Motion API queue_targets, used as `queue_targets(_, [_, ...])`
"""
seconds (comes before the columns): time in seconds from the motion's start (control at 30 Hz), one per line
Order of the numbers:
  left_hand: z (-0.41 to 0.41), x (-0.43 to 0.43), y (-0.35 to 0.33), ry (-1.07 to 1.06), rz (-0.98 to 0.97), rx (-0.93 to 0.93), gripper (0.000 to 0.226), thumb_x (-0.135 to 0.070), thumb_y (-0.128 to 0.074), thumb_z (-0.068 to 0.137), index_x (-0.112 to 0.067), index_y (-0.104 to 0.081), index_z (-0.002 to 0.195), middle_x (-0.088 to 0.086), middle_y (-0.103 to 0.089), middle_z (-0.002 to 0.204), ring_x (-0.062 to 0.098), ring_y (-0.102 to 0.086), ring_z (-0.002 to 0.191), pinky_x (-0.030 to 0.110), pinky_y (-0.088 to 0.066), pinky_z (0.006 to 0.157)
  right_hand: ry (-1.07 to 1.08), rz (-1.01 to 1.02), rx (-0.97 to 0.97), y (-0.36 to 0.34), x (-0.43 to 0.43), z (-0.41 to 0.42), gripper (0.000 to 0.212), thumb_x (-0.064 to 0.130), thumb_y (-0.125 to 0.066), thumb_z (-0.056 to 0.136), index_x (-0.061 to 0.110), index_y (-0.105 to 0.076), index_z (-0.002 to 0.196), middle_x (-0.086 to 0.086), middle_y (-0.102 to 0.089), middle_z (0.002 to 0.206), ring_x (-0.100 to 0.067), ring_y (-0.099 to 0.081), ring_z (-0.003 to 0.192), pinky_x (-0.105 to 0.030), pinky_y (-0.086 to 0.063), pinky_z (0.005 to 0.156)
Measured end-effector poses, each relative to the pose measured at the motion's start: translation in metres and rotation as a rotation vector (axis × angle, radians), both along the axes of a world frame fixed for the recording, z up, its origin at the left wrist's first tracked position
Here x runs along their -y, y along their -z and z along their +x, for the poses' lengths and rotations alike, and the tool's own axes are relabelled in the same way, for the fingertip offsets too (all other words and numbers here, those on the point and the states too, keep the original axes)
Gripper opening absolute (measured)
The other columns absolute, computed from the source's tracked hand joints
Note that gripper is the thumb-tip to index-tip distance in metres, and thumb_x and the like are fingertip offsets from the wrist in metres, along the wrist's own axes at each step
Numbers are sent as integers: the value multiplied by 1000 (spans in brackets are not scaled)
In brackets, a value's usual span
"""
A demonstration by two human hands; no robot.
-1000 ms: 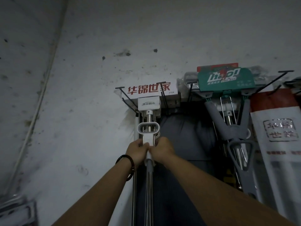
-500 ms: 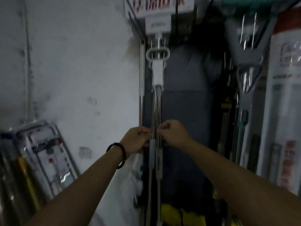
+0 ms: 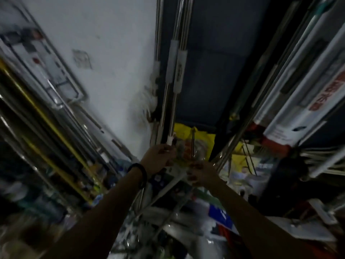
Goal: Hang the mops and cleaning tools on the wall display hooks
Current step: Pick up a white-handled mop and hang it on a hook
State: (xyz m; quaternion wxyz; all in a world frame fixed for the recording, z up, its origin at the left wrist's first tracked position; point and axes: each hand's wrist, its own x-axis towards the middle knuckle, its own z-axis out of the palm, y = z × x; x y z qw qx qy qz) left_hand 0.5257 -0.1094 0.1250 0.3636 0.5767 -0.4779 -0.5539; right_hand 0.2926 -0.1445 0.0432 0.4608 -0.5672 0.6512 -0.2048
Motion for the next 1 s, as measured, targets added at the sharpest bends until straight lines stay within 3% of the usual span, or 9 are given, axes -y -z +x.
queue_targets(0.13, [-25,-26,68,-65,161,23,10,-22,-60,103,-18,-66,109,2,-72,89,14,-68,70,27,-58,61,25,243,6,73,-13,-38,5,9,-70,100,5,-69,103,-19,-65,80,-28,-67,59,-46,-59,58])
queue_targets(0.23, [-43,-43,110,-134,327,-4,14,-24,-63,101,-15,-69,110,7,-73,94,22,-70,74,29,-55,63,10,387,-10,110,-14,-66,16,19,-73,100,18,-64,87,-8,-58,64,-16,-57,41,-31,-45,49])
queue_targets(0.3, [-56,-53,134,-168,449,-43,22,-31,-61,102,-17,-68,117,7,-75,104,28,-71,84,32,-54,68,35,443,34,126,-12,-82,17,32,-77,96,24,-66,87,-4,-63,66,-17,-61,44,-29,-48,47])
queue_targets(0.37, [-71,-60,151,-230,553,-108,23,-27,-53,107,-12,-65,120,7,-71,99,24,-67,74,24,-53,59,56,469,48,132,-1,-89,20,40,-83,90,23,-73,94,-6,-70,78,-19,-66,54,-29,-51,48])
queue_targets(0.5, [-103,-67,182,-323,598,5,27,-16,-59,103,1,-66,124,7,-66,80,10,-60,49,17,-46,38,87,514,58,153,40,-97,29,27,-81,93,5,-77,111,-16,-78,104,-29,-73,79,-28,-58,52])
queue_targets(0.73, [-143,-62,216,-373,675,65,31,-19,-60,103,3,-68,123,0,-64,70,8,-56,52,17,-44,43,189,664,130,198,95,-91,38,34,-77,93,-1,-76,109,-21,-76,108,-35,-71,96,-46,-61,84])
queue_targets(0.87, [-162,-61,222,-331,668,76,27,-13,-54,105,-3,-67,127,10,-69,92,3,-61,54,11,-47,43,254,721,242,204,114,-96,47,43,-77,92,1,-72,113,-29,-73,109,-41,-72,95,-57,-60,94])
queue_targets(0.93, [-167,-62,224,-331,664,63,27,-9,-52,105,-5,-66,128,19,-73,110,15,-65,68,24,-59,62,284,728,315,201,117,-96,39,36,-75,96,2,-70,115,-29,-71,114,-39,-72,91,-52,-63,91])
queue_targets(1.0, [-168,-62,226,-337,659,70,28,-11,-55,104,-7,-67,128,19,-73,120,22,-65,88,35,-57,82,324,732,364,197,119,-93,42,36,-73,98,3,-65,123,-23,-71,111,-34,-71,87,-43,-66,78])
